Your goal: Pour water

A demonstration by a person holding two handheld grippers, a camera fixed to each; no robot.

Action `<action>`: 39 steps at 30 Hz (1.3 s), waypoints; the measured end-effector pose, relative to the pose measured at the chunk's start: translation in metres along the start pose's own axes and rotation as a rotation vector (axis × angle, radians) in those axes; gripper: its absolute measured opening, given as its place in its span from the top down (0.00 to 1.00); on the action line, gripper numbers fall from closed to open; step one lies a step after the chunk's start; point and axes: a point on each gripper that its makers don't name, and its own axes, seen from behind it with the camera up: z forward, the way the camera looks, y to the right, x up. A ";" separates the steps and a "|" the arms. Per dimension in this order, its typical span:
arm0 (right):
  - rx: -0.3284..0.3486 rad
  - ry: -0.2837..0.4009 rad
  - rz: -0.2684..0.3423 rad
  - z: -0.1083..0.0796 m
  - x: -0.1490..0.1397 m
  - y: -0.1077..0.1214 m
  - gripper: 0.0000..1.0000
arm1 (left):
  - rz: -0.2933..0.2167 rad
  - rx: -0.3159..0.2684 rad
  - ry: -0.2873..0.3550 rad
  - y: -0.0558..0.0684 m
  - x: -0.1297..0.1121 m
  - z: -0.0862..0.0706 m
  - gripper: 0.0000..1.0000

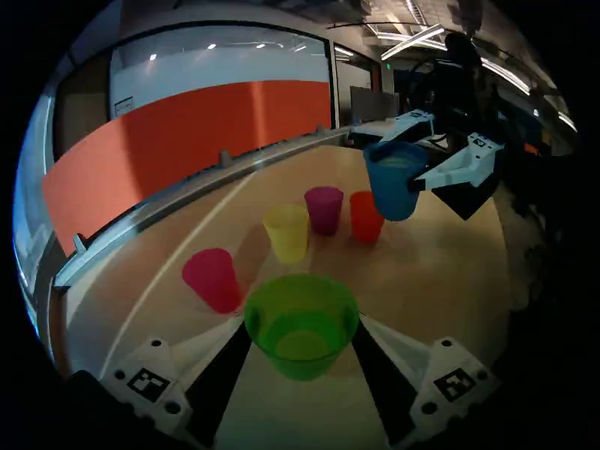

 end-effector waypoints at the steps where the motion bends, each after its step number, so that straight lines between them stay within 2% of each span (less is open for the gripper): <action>1: 0.004 -0.010 0.001 0.002 -0.003 0.000 0.09 | 0.005 -0.003 -0.012 0.000 -0.003 0.001 0.14; 8: 0.024 -0.089 -0.007 0.014 -0.027 -0.001 0.09 | 0.024 -0.017 -0.081 -0.005 -0.019 0.011 0.14; 17: 0.056 -0.180 -0.010 0.027 -0.056 -0.002 0.09 | 0.031 -0.034 -0.124 -0.008 -0.031 0.017 0.13; 26: 0.074 -0.227 -0.016 0.039 -0.073 -0.007 0.09 | 0.031 -0.039 -0.137 -0.011 -0.039 0.022 0.13; 39: 0.086 -0.253 -0.015 0.053 -0.086 -0.014 0.09 | 0.016 -0.051 -0.142 -0.009 -0.052 0.029 0.13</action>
